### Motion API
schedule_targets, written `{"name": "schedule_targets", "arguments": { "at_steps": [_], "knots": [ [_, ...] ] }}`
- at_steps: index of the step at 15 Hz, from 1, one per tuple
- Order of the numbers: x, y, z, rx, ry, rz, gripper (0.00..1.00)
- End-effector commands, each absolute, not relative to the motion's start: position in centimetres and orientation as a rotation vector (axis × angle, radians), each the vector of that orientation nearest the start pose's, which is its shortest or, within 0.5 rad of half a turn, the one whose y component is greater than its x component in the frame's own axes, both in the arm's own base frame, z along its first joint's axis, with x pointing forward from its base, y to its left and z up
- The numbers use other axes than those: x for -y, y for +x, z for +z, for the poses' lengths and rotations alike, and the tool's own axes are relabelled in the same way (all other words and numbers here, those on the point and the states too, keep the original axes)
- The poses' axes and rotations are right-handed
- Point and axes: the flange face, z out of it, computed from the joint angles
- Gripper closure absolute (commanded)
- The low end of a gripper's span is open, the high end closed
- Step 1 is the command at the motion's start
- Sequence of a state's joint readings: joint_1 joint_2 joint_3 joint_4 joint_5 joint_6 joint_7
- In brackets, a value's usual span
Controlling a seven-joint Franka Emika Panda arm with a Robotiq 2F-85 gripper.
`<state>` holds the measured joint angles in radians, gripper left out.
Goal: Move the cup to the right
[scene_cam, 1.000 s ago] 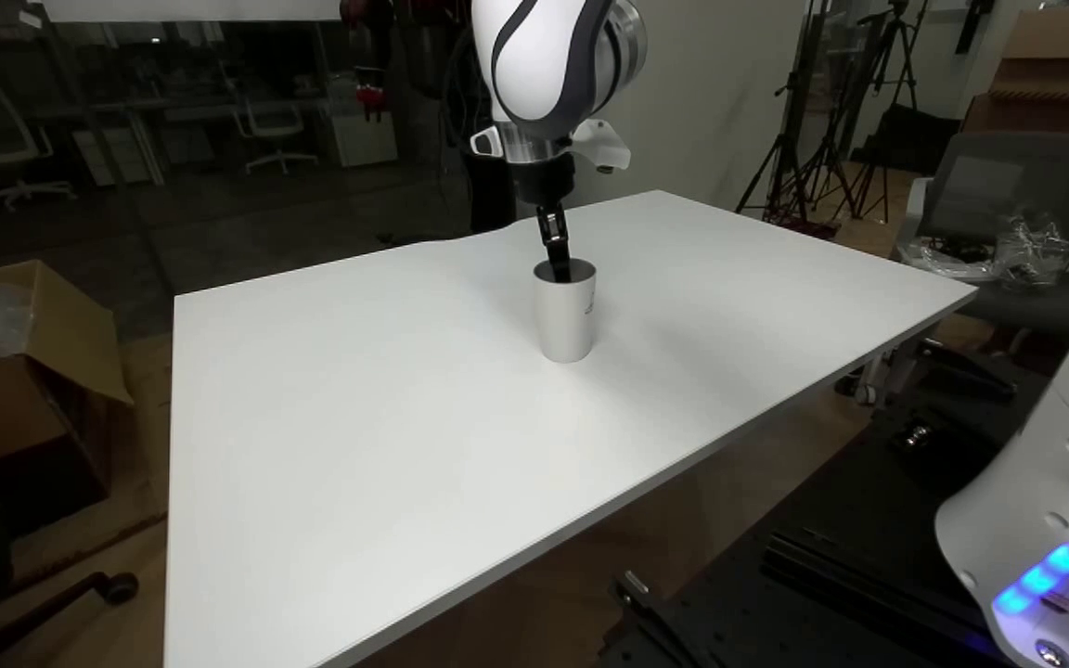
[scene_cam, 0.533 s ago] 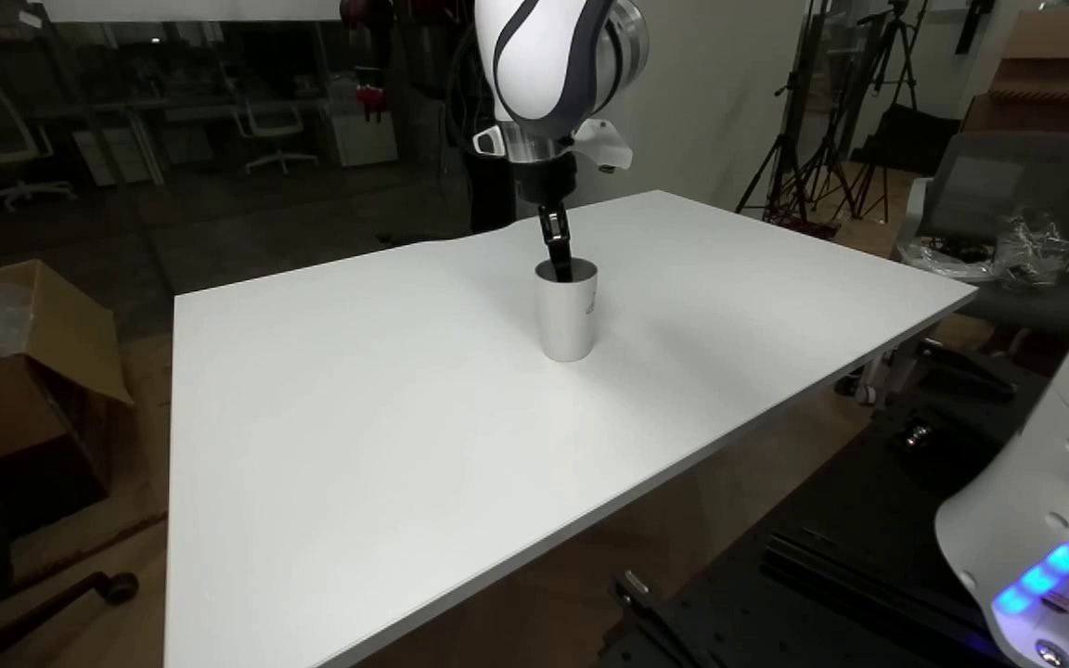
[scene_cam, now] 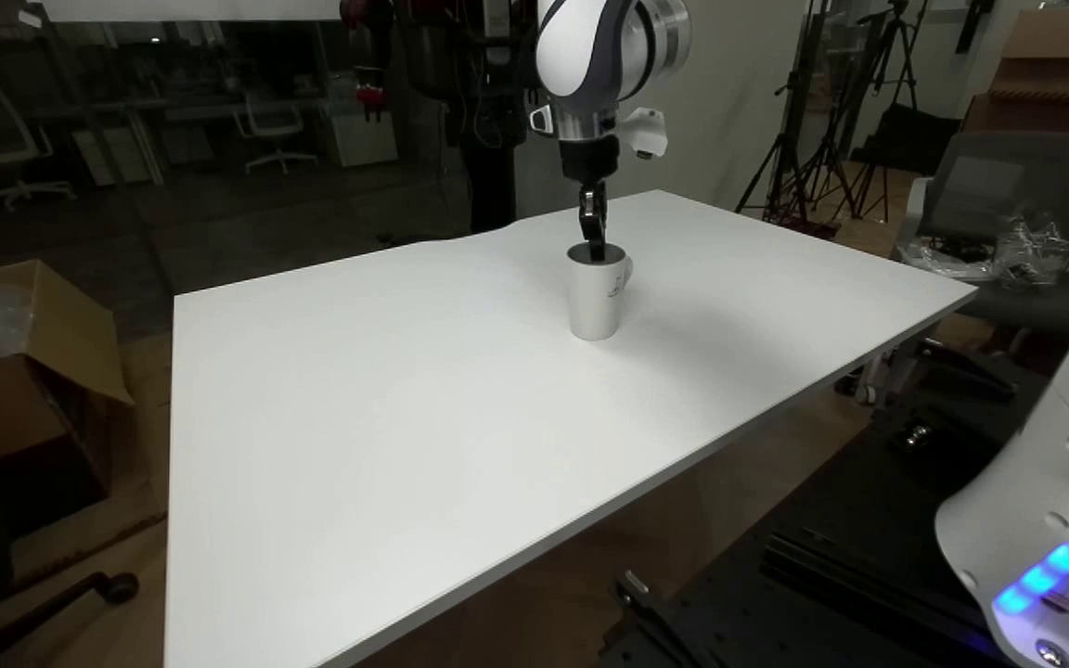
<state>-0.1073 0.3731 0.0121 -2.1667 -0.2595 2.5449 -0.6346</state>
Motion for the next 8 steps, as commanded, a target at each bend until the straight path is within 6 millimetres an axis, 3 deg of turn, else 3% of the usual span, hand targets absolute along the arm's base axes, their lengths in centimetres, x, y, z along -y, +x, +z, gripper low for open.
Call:
{"name": "schedule_targets", "arguments": {
  "at_steps": [1,4,8],
  "knots": [
    [8.8,57.3,24.2,1.017,-3.107,0.002,0.97],
    [12.1,57.6,25.2,0.858,-3.133,-0.044,0.97],
    [14.6,57.8,25.4,0.734,-3.153,-0.073,0.97]
  ]
}}
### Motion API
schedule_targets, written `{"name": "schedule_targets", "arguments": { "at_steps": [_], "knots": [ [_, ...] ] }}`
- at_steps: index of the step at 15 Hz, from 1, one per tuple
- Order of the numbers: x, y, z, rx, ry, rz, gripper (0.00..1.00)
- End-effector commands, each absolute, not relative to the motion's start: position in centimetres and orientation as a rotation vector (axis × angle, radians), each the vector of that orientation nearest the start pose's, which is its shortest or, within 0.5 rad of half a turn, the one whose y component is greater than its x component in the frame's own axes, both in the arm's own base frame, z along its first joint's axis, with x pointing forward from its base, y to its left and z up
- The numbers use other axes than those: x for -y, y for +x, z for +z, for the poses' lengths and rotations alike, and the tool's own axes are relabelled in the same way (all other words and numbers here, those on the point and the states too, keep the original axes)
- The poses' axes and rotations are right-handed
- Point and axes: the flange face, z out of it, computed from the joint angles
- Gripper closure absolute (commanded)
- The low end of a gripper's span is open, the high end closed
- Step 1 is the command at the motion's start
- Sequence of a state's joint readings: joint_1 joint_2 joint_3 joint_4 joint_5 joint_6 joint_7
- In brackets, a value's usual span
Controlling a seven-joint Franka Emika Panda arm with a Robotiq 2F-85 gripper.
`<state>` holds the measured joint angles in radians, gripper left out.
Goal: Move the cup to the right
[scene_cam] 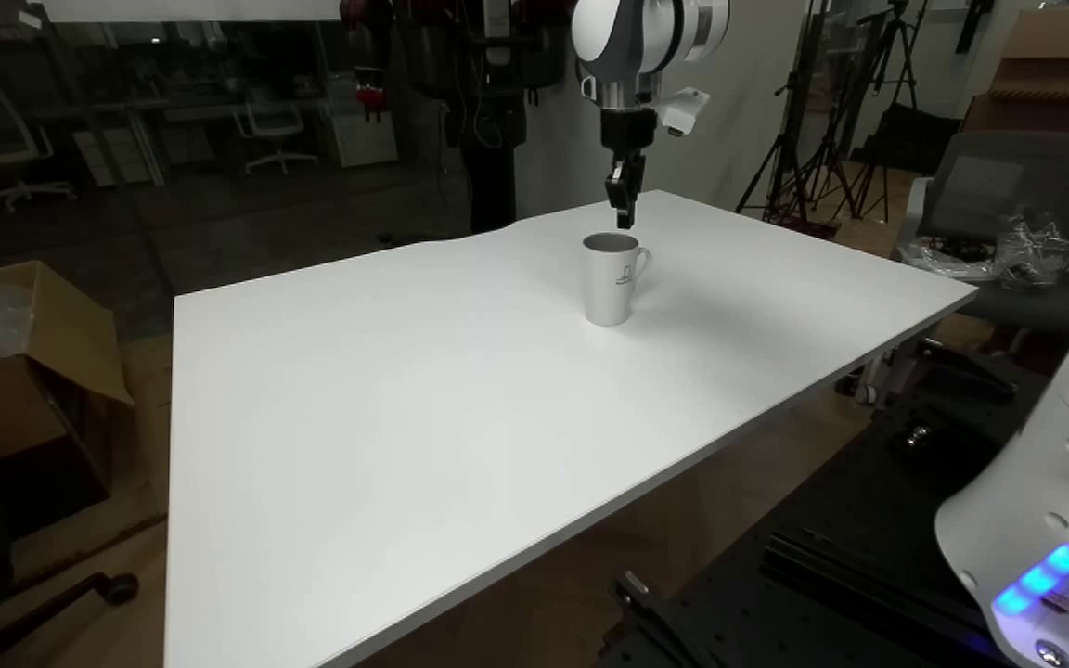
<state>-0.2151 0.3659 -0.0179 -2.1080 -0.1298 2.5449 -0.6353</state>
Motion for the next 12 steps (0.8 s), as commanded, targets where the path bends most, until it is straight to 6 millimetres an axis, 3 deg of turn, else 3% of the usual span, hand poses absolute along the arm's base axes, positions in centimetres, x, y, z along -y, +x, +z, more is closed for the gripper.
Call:
{"name": "schedule_targets", "arguments": {
  "at_steps": [1,3,4,12],
  "knots": [
    [14.90,57.76,25.53,0.717,-3.154,-0.076,0.97],
    [15.09,57.73,25.83,0.701,-3.153,-0.092,0.97],
    [14.90,57.23,25.17,0.737,-3.151,-0.068,0.88],
    [14.97,57.35,25.33,0.730,-3.152,-0.076,0.88]
  ]
}}
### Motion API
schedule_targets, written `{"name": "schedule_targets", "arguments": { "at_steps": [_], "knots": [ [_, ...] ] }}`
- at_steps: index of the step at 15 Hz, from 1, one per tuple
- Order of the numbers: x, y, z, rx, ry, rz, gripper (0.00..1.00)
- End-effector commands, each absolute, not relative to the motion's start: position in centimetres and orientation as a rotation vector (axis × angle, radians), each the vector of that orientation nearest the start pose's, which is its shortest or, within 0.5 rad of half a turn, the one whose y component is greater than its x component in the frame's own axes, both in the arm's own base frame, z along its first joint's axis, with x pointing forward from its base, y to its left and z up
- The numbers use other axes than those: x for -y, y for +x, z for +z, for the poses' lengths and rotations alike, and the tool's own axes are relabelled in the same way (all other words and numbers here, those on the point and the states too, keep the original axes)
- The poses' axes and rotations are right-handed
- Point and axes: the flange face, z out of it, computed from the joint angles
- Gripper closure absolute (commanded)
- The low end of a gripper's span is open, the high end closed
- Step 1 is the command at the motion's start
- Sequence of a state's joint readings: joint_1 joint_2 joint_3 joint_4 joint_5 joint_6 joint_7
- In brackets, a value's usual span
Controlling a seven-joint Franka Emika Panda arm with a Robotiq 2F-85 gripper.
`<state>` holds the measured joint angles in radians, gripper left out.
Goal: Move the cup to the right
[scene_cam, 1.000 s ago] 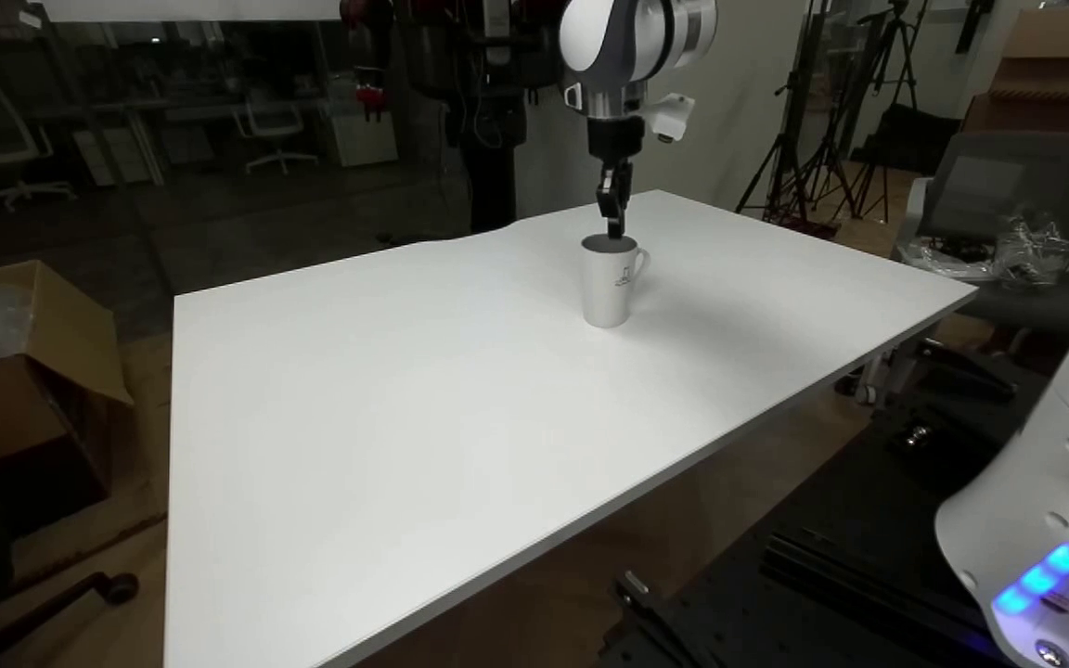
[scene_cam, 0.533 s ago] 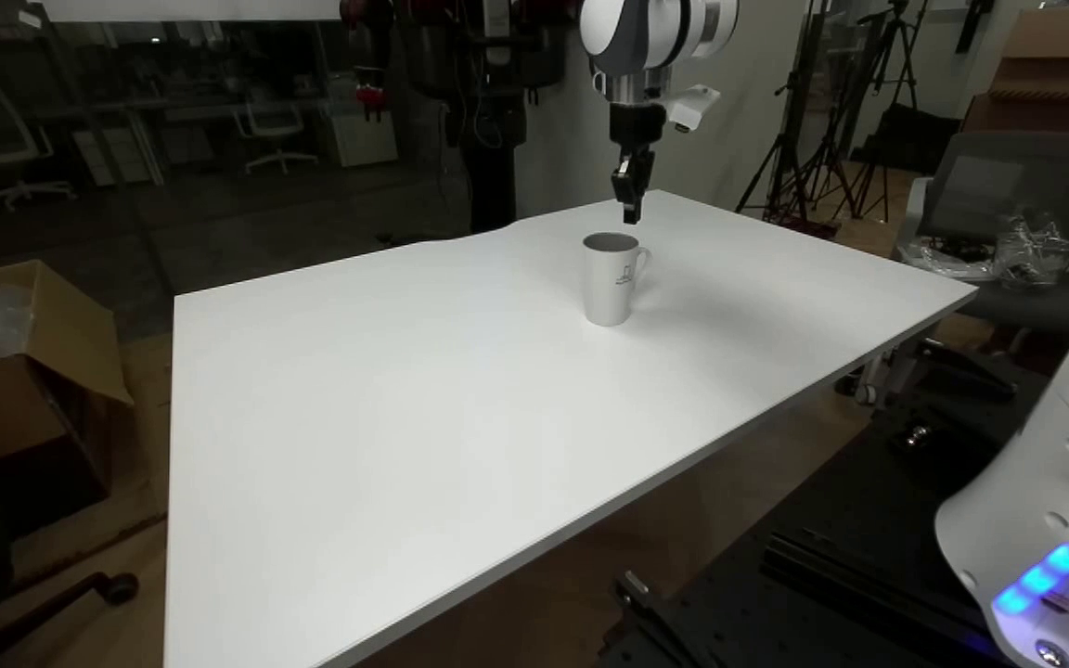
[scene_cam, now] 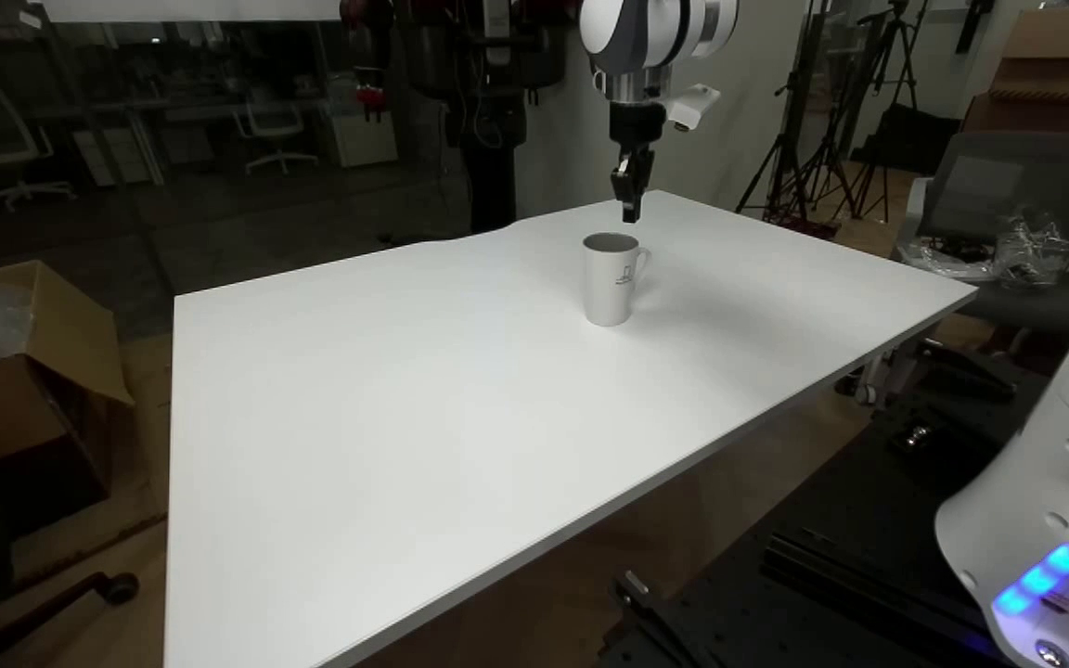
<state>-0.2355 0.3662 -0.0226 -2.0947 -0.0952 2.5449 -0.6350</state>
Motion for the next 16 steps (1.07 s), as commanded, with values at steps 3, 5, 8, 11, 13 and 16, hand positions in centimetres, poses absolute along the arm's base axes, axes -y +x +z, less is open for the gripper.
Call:
{"name": "schedule_targets", "arguments": {
  "at_steps": [3,5,8,11,13,16],
  "knots": [
    [15.0,57.4,25.3,0.729,-3.152,-0.076,0.88],
    [15.0,57.4,25.3,0.729,-3.152,-0.076,0.88],
    [15.0,57.4,25.2,0.728,-3.152,-0.065,0.97],
    [14.8,57.4,24.5,0.732,-3.138,-0.037,0.97],
    [14.6,57.3,24.2,0.747,-3.128,-0.020,0.61],
    [14.1,57.3,24.6,0.775,-3.134,-0.009,0.42]
  ]
}}
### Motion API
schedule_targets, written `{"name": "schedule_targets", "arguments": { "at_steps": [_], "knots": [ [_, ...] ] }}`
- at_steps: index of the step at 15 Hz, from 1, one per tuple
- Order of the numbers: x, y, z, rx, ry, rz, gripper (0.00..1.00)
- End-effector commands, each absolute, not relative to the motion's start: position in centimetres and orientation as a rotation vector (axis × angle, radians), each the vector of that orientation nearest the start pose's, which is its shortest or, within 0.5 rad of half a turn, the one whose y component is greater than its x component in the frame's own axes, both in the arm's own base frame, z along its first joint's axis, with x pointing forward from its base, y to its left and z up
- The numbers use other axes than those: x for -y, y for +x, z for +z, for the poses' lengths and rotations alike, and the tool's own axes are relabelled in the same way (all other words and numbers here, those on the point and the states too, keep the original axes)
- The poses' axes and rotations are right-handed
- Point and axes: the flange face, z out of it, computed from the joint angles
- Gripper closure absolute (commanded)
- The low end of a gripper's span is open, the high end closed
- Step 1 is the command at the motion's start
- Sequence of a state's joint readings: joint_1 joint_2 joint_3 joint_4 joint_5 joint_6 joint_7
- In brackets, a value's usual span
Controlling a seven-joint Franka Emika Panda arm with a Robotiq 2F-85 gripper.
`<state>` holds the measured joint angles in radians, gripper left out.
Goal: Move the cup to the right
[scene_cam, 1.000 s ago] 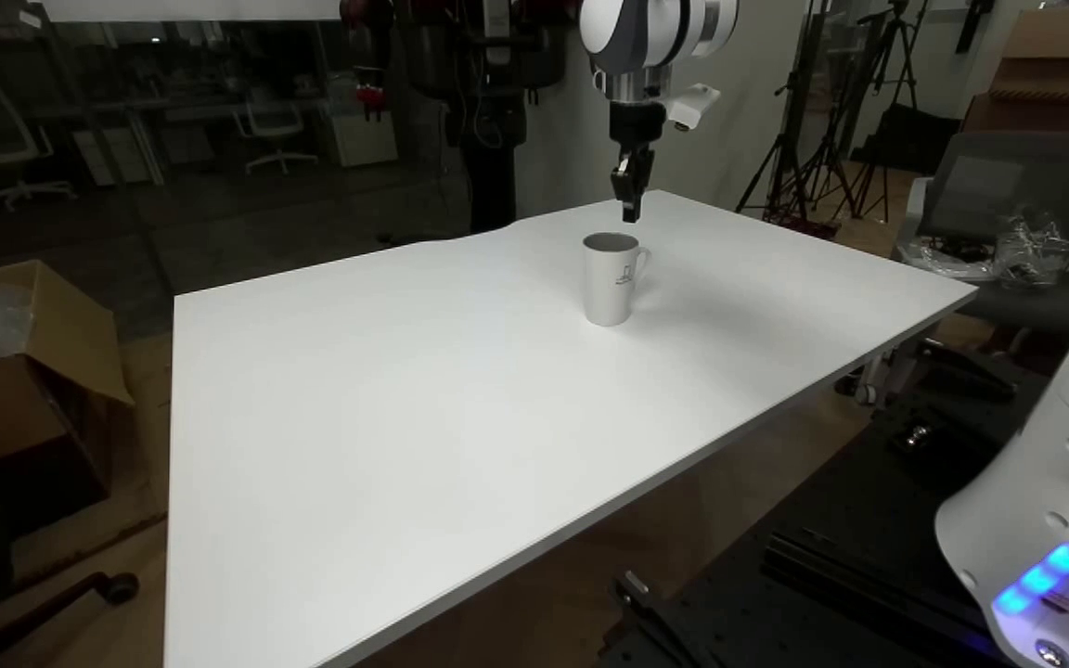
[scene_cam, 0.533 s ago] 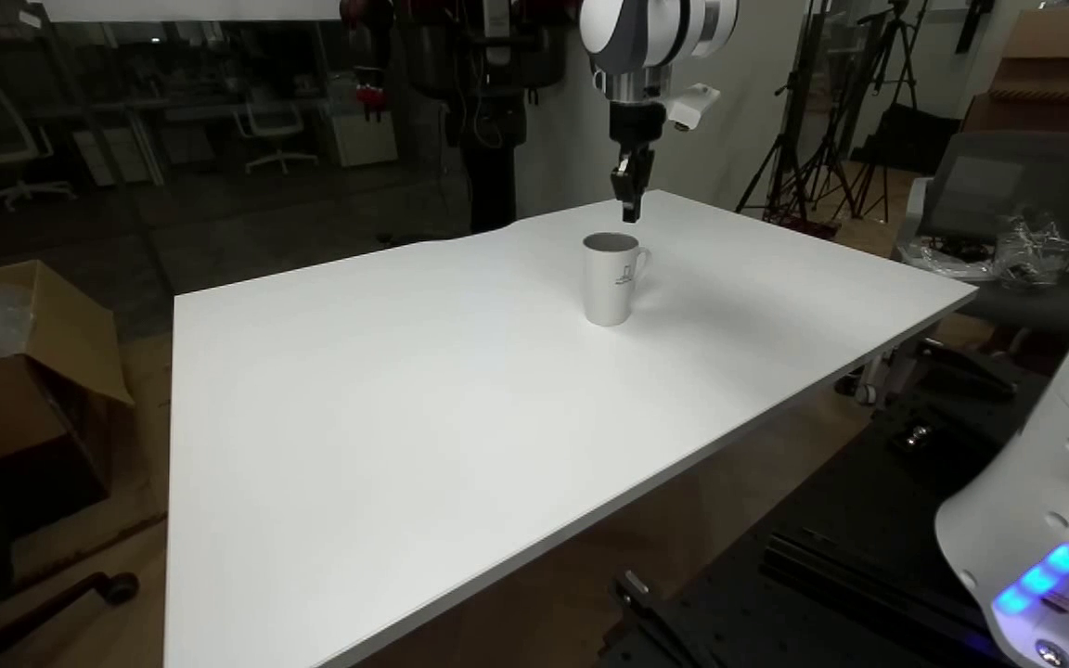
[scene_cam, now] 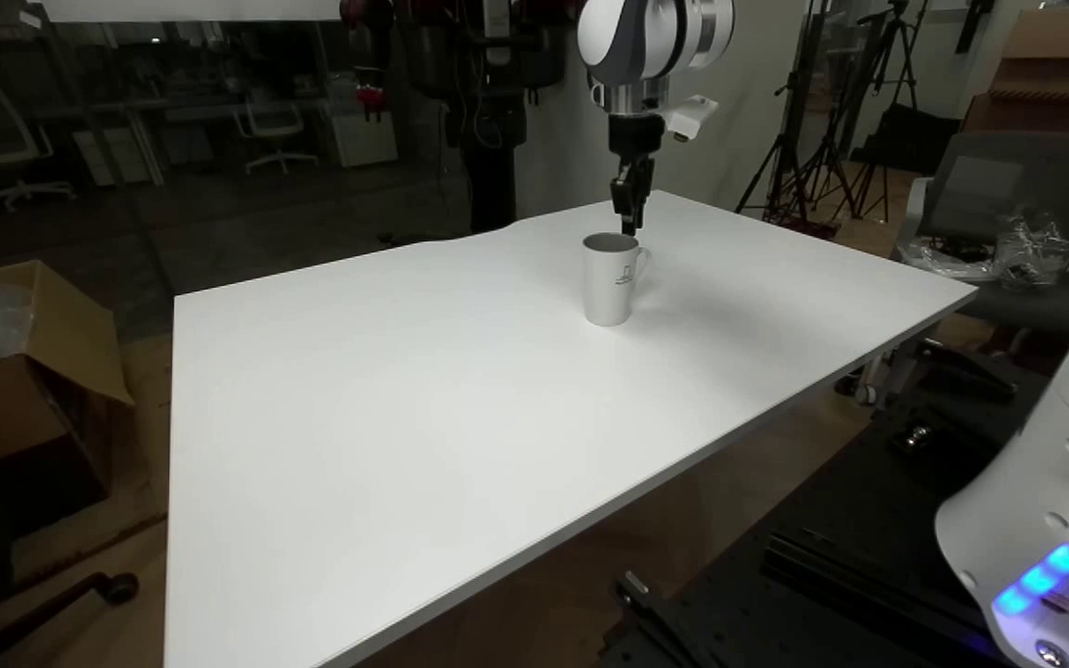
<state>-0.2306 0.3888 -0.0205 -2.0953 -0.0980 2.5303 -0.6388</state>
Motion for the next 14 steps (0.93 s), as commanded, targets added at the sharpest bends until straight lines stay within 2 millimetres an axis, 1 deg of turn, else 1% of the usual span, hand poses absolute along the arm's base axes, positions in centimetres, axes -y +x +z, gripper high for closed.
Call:
{"name": "schedule_targets", "arguments": {
  "at_steps": [1,4,6,8,9,10,11,14],
  "knots": [
    [13.9,57.2,25.0,0.785,-3.137,-0.013,0.35],
    [13.5,57.1,26.0,0.795,-3.152,-0.024,0.14],
    [13.2,56.9,27.0,0.786,-3.147,-0.021,0.02],
    [12.9,56.6,27.9,0.769,-3.149,-0.022,0.00],
    [13.3,57.4,26.4,0.799,-3.137,-0.026,0.00],
    [13.2,57.3,26.8,0.802,-3.137,-0.030,0.00],
    [13.2,57.3,26.7,0.802,-3.137,-0.028,0.00],
    [13.3,57.3,26.2,0.801,-3.133,-0.016,0.00]
  ]
}}
